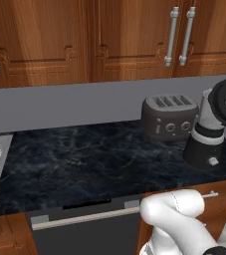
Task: Close the lid blender by securely placing the lid on top.
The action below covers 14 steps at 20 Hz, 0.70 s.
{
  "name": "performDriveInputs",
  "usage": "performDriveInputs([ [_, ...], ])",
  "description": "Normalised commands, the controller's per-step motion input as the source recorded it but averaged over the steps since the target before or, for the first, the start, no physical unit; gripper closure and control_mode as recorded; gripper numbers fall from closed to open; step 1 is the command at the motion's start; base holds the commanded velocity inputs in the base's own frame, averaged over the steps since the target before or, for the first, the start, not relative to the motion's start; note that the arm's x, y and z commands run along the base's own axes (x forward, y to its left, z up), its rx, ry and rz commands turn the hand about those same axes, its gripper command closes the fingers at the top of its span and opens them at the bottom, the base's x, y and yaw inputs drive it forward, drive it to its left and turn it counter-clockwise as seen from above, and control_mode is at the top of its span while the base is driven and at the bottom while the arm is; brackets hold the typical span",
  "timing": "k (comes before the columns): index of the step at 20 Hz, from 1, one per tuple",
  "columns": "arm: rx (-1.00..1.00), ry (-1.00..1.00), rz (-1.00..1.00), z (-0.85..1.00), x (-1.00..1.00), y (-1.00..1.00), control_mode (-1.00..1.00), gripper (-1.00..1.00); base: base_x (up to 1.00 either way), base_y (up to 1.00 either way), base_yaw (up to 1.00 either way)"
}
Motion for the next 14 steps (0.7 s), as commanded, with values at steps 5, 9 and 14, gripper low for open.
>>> performDriveInputs([
  [5,-0.03,0.07,0.06,0.09,0.02,-0.28,-1.00,1.00,0.00,0.00,0.00],
  [9,-0.04,0.09,0.07,0.00,0.13,-0.28,-1.00,1.00,0.00,0.00,0.00],
  [14,-0.05,0.05,0.03,0.00,0.22,-0.26,-1.00,1.00,0.00,0.00,0.00],
])
